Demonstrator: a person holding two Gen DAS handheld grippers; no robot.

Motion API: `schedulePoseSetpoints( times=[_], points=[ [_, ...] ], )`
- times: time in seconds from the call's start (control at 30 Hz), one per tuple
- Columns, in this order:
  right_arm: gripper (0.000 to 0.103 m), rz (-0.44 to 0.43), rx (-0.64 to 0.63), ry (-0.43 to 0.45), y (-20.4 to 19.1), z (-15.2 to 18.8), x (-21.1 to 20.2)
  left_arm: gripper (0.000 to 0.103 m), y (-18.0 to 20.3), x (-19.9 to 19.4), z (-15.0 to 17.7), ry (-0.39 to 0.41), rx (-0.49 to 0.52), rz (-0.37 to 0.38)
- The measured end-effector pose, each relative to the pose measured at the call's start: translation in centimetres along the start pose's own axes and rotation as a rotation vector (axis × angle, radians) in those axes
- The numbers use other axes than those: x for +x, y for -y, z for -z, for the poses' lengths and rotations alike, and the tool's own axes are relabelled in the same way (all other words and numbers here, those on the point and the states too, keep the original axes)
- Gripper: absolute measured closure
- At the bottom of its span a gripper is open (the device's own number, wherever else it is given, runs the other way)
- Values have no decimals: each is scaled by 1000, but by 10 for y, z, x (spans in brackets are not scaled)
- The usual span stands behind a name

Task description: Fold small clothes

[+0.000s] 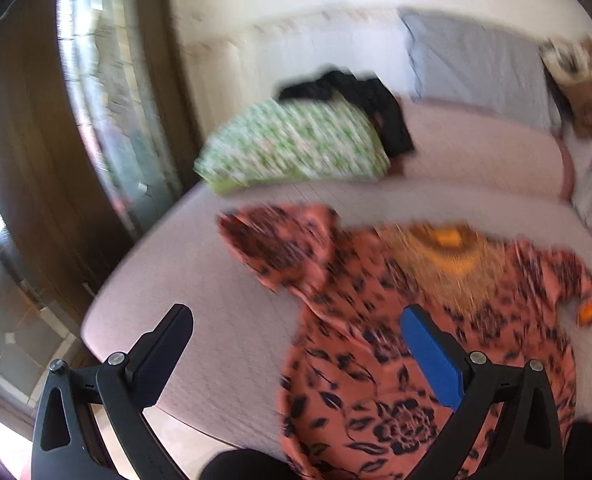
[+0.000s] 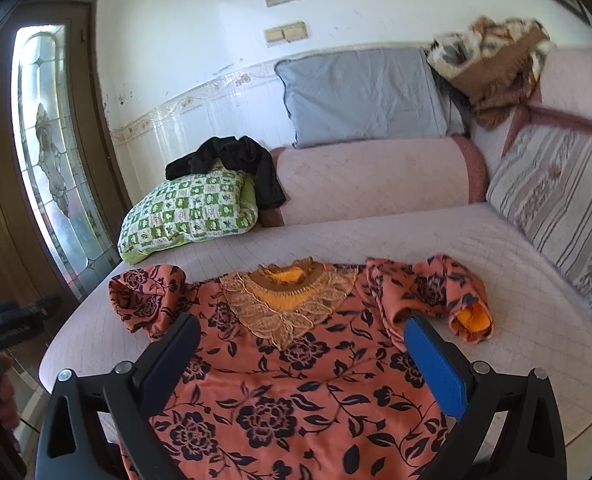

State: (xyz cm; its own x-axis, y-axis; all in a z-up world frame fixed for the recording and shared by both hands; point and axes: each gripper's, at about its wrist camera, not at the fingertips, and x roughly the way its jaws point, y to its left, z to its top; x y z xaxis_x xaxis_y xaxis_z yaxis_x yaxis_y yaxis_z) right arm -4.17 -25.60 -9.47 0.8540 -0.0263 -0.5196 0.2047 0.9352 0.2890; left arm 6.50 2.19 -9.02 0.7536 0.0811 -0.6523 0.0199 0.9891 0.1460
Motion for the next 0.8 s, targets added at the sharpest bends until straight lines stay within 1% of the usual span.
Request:
schedulePoseSetpoints(
  times=[0.07,0.1,0.13,0.17,0.2,0.3,0.33,0.4,0.43,0.47,0.5,0.53,0.57,0.6,0.63,0.67,0.7,0.73,0.77,0.8],
  points=[
    [0,-6,70,-30,29,4,10,0,24,32,9,-95,63,32],
    [0,0,145,-57,56,6,19,0,36,49,16,-157,94,48],
    [0,9,191,-70,72,8,23,0,49,67,23,-220,120,67],
    [0,20,266,-83,96,11,29,0,59,82,30,-266,137,79],
    [0,36,368,-91,129,15,34,0,67,92,37,-295,151,76],
    [0,86,555,-110,191,25,47,0,92,119,55,-341,209,57],
    [0,99,592,-106,206,25,51,0,96,126,62,-360,220,56],
    [0,111,613,-94,224,22,60,0,103,143,77,-441,224,82],
    [0,103,616,-90,229,18,65,0,98,145,80,-428,174,107],
    [0,87,631,-80,235,16,71,0,88,145,83,-416,99,139],
    [0,68,674,-65,241,15,77,0,82,145,86,-409,50,158],
    [0,52,713,-52,243,15,80,0,79,140,90,-370,39,171],
    [0,6,799,-16,250,18,88,0,80,135,95,-327,65,174],
    [0,-20,849,5,255,21,94,0,82,131,100,-298,84,170],
    [0,-43,907,33,259,27,103,0,82,129,103,-293,89,166],
    [0,-49,933,44,260,30,108,0,82,127,102,-312,90,162],
    [0,-55,959,58,262,38,115,0,82,125,99,-358,83,159],
    [0,-50,962,71,264,46,119,0,82,126,91,-431,76,151],
    [0,-31,945,79,265,50,119,0,84,126,84,-486,75,148],
    [0,-14,929,82,267,51,119,1,90,121,74,-491,80,168]
  ],
)
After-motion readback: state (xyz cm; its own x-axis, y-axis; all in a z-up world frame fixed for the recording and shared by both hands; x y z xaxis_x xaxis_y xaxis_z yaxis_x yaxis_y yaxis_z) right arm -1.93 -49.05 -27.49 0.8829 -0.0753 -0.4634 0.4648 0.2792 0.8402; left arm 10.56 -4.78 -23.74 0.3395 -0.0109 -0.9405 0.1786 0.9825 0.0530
